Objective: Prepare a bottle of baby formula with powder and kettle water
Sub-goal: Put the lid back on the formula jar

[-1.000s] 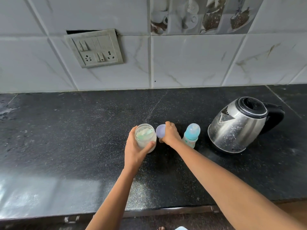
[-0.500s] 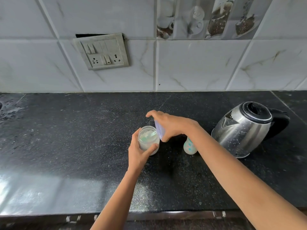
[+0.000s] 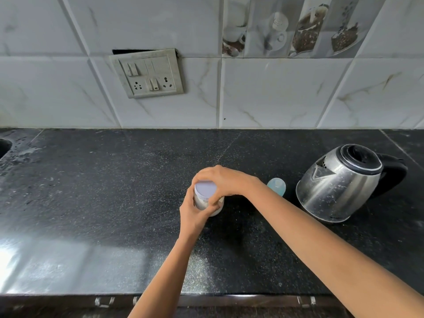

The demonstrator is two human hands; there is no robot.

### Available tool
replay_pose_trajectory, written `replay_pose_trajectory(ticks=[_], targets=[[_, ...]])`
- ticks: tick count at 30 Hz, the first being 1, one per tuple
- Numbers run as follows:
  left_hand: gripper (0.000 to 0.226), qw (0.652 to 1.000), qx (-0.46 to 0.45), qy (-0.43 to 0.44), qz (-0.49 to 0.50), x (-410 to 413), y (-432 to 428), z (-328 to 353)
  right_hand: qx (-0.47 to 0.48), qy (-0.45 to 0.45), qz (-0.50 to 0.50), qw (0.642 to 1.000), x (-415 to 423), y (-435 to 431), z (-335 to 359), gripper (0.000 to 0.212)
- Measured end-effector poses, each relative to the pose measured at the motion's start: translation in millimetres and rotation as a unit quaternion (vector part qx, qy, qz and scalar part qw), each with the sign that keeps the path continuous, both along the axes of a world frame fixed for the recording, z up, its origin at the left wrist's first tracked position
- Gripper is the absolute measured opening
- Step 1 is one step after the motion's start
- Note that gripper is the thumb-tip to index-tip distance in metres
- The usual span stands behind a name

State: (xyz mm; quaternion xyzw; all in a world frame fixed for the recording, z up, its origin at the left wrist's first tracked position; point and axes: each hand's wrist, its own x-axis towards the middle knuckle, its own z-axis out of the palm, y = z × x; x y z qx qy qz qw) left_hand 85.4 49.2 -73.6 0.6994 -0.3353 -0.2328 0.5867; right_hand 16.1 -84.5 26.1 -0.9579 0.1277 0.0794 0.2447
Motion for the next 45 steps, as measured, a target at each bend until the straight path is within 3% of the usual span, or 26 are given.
replay_pose_trajectory(ticks=[3, 7, 10, 14, 16, 18, 21, 23, 29, 33, 41, 45], targets=[[0.073, 1.000, -0.006, 0.010, 0.000, -1, 1, -1, -0.037, -0.006, -0.034, 0.999, -1, 6, -1, 0.066], [0.072, 1.000, -0.014, 0.016, 0.003, -4, 0, 1, -0.177, -0.007, -0.063, 0.982, 1, 23, -4, 0.059], [0.069, 1.000, -0.025, 0.001, 0.001, -6, 2, 5, -0.224, 0.013, -0.135, 0.965, 7, 34, -12, 0.066], [0.067, 0.999, -0.030, 0.015, -0.005, -5, 3, 5, -0.213, 0.059, -0.196, 0.955, 1, 32, 7, 0.072], [0.069, 1.000, -0.027, 0.016, -0.006, -3, 2, 3, -0.213, 0.090, -0.167, 0.958, -12, 19, 21, 0.063], [0.072, 1.000, -0.024, 0.014, -0.001, -3, 1, 3, -0.168, 0.064, -0.110, 0.978, -23, 7, 28, 0.053], [0.075, 1.000, -0.018, 0.015, 0.001, -4, 2, 4, -0.064, 0.067, 0.002, 0.996, -22, -2, 23, 0.078], [0.075, 1.000, -0.020, 0.015, -0.001, -5, 3, 5, -0.076, 0.070, 0.021, 0.994, -13, -1, 13, 0.078], [0.076, 0.999, -0.020, 0.027, 0.009, -5, 1, 6, -0.167, 0.032, -0.064, 0.983, -2, 19, -6, 0.062], [0.073, 1.000, -0.015, 0.025, 0.005, -3, -1, 4, -0.211, 0.008, -0.099, 0.972, 0, 27, -17, 0.065], [0.068, 1.000, -0.011, 0.005, -0.002, 0, 1, 9, -0.167, -0.026, -0.250, 0.953, 5, 44, -33, 0.076], [0.069, 1.000, -0.015, -0.001, -0.004, -3, 4, 6, -0.083, -0.121, -0.280, 0.949, -12, 50, -49, 0.091]])
